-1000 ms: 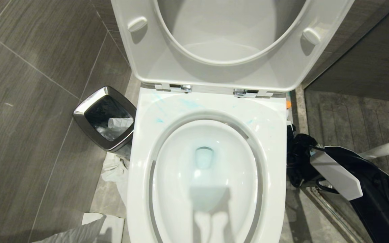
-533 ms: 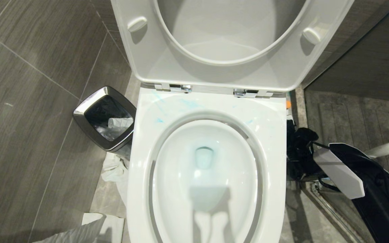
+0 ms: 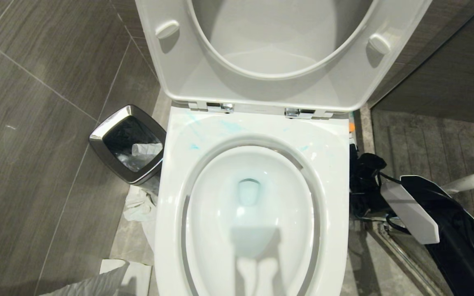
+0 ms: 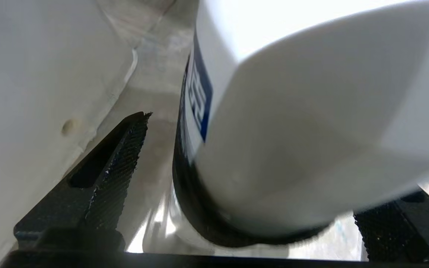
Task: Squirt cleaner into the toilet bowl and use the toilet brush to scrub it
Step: Pour in the cleaning agent
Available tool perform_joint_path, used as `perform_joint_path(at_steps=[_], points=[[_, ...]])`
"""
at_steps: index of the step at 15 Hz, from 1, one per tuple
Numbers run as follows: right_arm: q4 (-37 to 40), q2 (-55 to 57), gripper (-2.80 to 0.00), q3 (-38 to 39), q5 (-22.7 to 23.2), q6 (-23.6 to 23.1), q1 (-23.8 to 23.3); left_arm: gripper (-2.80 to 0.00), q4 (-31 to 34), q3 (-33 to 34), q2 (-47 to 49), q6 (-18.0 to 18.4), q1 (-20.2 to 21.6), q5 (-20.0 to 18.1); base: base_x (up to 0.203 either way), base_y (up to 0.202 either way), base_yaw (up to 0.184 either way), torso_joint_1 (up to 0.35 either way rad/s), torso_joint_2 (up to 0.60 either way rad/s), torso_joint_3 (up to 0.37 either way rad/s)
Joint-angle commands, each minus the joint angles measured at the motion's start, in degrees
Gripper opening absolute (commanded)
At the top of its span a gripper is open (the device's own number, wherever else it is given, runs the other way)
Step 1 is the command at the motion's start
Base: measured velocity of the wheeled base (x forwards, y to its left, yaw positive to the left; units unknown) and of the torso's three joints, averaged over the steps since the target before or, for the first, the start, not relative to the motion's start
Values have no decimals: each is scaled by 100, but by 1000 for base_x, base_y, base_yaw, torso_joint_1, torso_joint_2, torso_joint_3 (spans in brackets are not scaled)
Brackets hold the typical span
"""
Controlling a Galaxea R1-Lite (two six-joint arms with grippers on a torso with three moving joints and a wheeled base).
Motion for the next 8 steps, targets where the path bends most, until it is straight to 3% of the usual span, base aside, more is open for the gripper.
perform_joint_path(at_steps=[1,8], points=[[-18,122,0,-210,5,-14,0,-280,-2,44,0,-2,1,5,0,0,0,0,0,0],[128,235,0,-472,23,-8,10,-280,-2,44,0,-2,1,5,0,0,0,0,0,0]])
